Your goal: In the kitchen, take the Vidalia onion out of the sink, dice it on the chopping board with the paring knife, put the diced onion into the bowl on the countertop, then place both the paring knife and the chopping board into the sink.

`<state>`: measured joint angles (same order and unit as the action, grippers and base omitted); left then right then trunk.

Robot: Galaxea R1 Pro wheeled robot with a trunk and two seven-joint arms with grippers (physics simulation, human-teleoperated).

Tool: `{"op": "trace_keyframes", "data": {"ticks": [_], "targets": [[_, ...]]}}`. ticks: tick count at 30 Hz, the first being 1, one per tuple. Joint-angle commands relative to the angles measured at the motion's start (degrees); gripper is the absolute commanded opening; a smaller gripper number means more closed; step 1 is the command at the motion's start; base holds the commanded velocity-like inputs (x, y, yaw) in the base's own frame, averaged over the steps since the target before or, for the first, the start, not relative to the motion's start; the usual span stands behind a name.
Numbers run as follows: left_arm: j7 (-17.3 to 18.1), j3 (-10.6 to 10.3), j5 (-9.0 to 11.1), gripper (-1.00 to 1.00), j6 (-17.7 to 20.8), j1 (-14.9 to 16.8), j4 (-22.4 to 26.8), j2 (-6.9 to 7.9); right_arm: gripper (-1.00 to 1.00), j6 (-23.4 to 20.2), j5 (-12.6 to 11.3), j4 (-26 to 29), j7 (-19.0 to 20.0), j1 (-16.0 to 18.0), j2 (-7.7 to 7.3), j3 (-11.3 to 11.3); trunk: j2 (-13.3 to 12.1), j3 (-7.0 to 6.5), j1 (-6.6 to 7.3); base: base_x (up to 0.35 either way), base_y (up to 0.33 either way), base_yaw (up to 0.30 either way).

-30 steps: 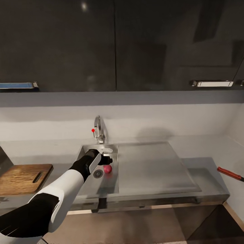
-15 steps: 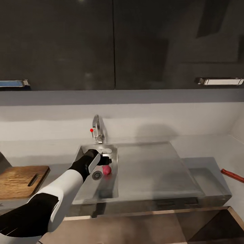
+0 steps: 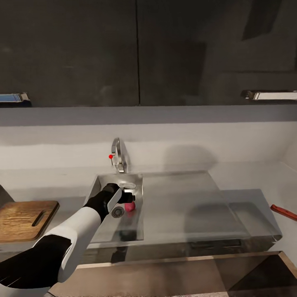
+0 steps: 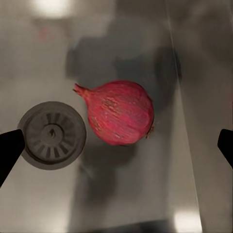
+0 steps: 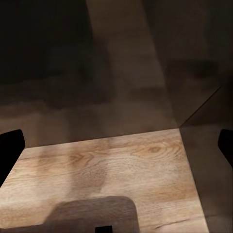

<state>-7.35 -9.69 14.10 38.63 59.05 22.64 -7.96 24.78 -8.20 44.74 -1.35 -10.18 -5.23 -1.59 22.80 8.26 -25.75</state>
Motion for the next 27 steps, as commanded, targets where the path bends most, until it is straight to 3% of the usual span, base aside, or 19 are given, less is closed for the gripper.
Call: {"op": "trace_keyframes", "data": {"ticks": [1, 27], "targets": [[-0.47, -0.42, 0.62, 1.00, 0.22, 0.06, 0.06, 0.04, 1.00, 0.09, -0.35, 0.06, -0.14, -0.01, -0.04, -0.17, 0.12, 0.20, -0.03, 0.000, 0.000, 0.000], [-0.47, -0.42, 0.59, 1.00, 0.22, 0.02, -0.48, 0.05, 1.00, 0.09, -0.32, -0.01, -0.14, -0.01, -0.04, -0.26, 0.12, 2.58, -0.03, 0.041, 0.000, 0.000]]}}
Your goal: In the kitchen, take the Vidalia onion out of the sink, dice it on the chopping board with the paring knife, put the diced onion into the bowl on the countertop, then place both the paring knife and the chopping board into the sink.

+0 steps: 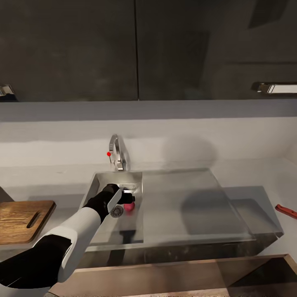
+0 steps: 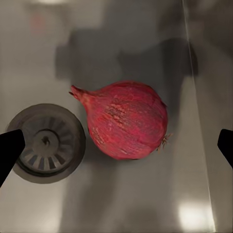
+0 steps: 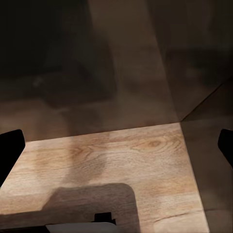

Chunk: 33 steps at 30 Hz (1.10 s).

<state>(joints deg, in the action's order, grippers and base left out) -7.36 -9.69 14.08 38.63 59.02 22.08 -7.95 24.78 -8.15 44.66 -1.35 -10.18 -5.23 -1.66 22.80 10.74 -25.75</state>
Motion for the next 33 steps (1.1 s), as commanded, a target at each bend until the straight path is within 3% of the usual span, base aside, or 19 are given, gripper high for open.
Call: {"op": "trace_keyframes", "data": {"ticks": [1, 16, 22, 33], "targets": [[-0.47, -0.42, 0.61, 1.00, 0.22, 0.04, 0.07, 0.03, 1.00, 0.09, -0.38, 0.08, -0.14, -0.01, -0.05, -0.18, 0.12, 0.20, -0.03, 0.000, 0.000, 0.000], [-0.47, -0.42, 0.60, 1.00, 0.03, 0.04, -0.67, 0.04, 1.00, 0.09, -0.38, 0.08, -0.14, -0.01, -0.05, -0.18, 0.12, 1.57, -0.03, 0.081, -0.008, 0.000], [-0.47, -0.42, 0.67, 1.00, -4.23, 0.02, -2.41, 0.18, 1.00, 0.09, -0.35, 0.08, -0.13, -0.01, -0.05, -0.18, 0.12, 2.12, -0.03, 0.005, -0.001, 0.000], [-0.47, -0.49, 0.64, 1.00, -5.43, 0.04, -3.25, 0.21, 1.00, 0.09, -0.37, 0.08, -0.13, -0.01, -0.05, -0.18, 0.12, 3.12, -0.03, 0.000, 0.000, 0.000]]}}
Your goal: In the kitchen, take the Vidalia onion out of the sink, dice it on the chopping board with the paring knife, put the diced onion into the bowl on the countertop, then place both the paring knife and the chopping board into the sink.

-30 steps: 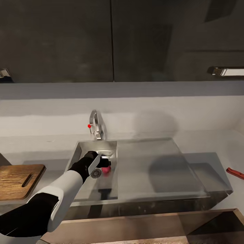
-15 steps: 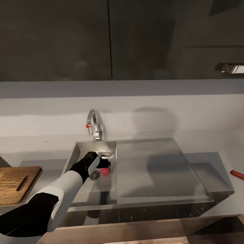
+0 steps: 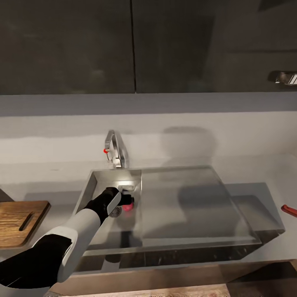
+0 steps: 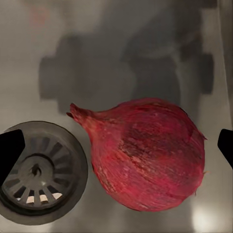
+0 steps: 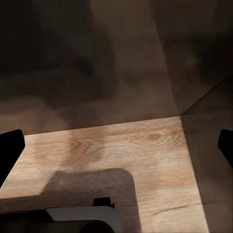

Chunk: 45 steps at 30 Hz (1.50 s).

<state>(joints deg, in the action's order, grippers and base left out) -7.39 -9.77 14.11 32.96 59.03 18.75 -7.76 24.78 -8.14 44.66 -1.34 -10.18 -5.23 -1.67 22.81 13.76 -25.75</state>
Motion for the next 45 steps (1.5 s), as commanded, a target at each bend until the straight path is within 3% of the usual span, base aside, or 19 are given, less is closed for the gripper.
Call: {"op": "trace_keyframes", "data": {"ticks": [1, 17, 45], "targets": [[-0.43, -0.41, 0.60, 1.00, 0.23, 0.04, 0.07, 0.02, 1.00, 0.09, -0.38, 0.08, -0.14, -0.02, -0.05, -0.18, 0.11, 0.19, -0.03, 0.000, -0.007, 0.000], [-0.43, -0.43, 0.66, 1.00, 0.21, 0.02, 0.10, 0.02, 1.00, 0.09, -0.39, 0.08, -0.14, -0.02, -0.05, -0.18, 0.11, 1.47, -0.03, 0.002, -0.055, 0.000], [-0.43, -0.43, 0.64, 1.00, 0.20, 0.02, 0.06, 0.02, 1.00, 0.11, -0.29, 0.09, -0.05, -0.02, -0.05, -0.17, 0.11, 1.58, -0.03, 0.000, 0.000, 0.000]]}}
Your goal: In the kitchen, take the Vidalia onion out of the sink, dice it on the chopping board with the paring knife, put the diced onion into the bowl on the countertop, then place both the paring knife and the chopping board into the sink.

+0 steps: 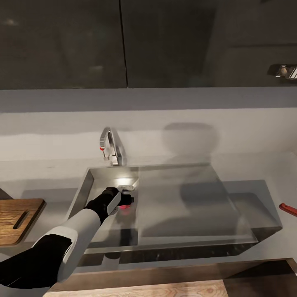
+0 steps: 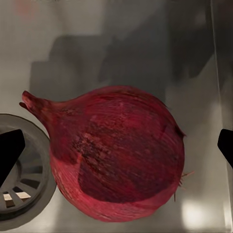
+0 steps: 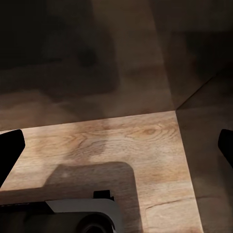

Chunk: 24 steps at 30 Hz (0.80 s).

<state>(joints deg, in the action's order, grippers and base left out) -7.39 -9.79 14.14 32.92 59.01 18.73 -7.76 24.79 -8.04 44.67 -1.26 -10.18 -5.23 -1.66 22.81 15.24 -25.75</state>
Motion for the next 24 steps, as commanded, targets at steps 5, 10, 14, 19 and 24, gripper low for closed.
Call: {"op": "trace_keyframes", "data": {"ticks": [5, 10, 14, 19, 24], "targets": [[-0.43, -0.41, 0.58, 1.00, 0.26, 0.03, 0.08, 0.02, 1.00, 0.08, -0.46, 0.09, -0.14, -0.02, -0.05, -0.17, 0.11, 0.10, -0.03, 0.000, 0.000, 0.000], [-0.43, -0.41, 0.57, 1.00, 0.24, 0.04, 0.08, 0.02, 1.00, 0.06, -0.53, 0.10, -0.22, -0.02, -0.05, -0.13, 0.11, 0.10, -0.03, 0.000, 0.000, 0.000], [-0.43, -0.41, 0.60, 1.00, 0.29, 0.04, 0.08, 0.02, 1.00, 0.01, -0.50, 0.08, -0.29, -0.02, -0.05, -0.11, 0.11, 0.21, -0.03, 0.000, 0.000, 0.000], [-0.43, -0.41, 0.62, 1.00, 0.29, 0.03, 0.08, 0.02, 1.00, 0.00, -0.49, 0.07, -0.31, -0.02, -0.05, -0.10, 0.11, 0.59, -0.03, 0.000, 0.000, 0.000], [-0.43, -0.41, 0.62, 1.00, 0.29, 0.04, 0.04, 0.02, 1.00, -0.01, -0.49, 0.09, -0.32, -0.02, -0.05, -0.10, 0.11, 1.03, -0.03, 0.000, 0.000, 0.000]]}}
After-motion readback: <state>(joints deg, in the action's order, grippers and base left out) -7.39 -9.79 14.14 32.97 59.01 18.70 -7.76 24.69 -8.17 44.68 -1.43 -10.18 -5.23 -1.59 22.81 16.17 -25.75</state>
